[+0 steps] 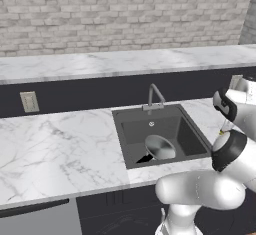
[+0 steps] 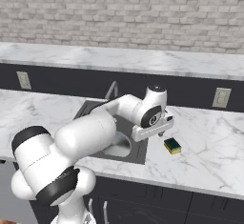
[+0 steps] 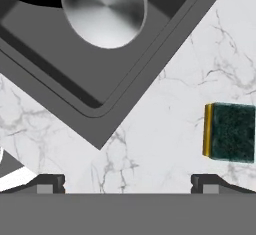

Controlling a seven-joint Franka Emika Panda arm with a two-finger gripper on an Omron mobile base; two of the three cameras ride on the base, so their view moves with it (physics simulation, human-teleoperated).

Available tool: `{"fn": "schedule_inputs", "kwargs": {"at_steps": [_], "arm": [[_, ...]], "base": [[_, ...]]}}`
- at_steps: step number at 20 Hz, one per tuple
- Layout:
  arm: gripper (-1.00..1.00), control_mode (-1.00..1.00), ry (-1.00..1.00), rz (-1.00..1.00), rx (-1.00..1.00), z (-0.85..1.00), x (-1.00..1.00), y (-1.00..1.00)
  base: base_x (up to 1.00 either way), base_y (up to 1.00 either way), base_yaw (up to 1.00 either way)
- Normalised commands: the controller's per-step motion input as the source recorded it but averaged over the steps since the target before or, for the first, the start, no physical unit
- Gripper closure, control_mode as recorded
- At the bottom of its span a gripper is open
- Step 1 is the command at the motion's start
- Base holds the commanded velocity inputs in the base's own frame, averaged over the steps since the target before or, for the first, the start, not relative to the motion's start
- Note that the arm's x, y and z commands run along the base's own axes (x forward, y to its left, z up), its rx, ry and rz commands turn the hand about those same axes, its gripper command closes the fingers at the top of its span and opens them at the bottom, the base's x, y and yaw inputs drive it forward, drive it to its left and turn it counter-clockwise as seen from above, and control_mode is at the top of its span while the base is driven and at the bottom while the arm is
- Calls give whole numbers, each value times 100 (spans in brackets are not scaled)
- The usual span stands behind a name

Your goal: Pick the pan and sponge and place them into the sink. Then turn on the water.

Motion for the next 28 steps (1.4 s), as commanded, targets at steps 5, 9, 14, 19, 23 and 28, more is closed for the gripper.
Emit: {"fn": "schedule_inputs", "kwargs": {"at_steps": [5, 9, 14, 19, 23, 28], "arm": [[-100, -100, 2, 0, -1, -13, 5, -14], [-100, -100, 2, 0, -1, -8, 5, -16], [-100, -100, 2, 0, 0, -8, 6, -18], [-100, -100, 2, 0, -1, -9, 13, -16], [-100, -100, 1, 0, 0, -13, 16, -12], [-100, -100, 2, 0, 0, -16, 14, -10]], "base": [[0, 0, 0], [0, 0, 0], [0, 0, 0], [0, 0, 0], [0, 0, 0], [0, 0, 0]]}}
